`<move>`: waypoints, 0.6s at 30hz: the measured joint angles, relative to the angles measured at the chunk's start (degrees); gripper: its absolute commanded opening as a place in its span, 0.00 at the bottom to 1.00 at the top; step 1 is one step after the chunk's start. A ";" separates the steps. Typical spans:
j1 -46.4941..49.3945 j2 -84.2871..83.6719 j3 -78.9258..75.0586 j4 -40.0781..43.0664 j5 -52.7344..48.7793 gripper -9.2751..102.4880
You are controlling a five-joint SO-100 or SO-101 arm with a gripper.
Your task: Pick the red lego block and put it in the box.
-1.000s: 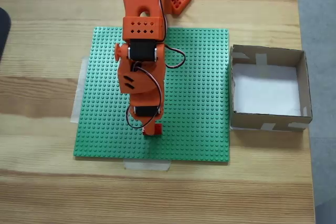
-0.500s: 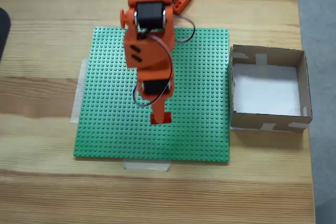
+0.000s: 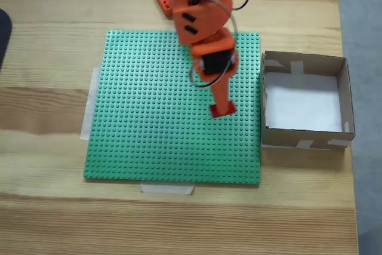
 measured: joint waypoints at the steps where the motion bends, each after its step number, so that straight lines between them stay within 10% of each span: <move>1: -1.41 0.00 -0.88 0.53 0.00 0.08; 18: -15.82 -4.83 -11.43 5.54 -2.20 0.08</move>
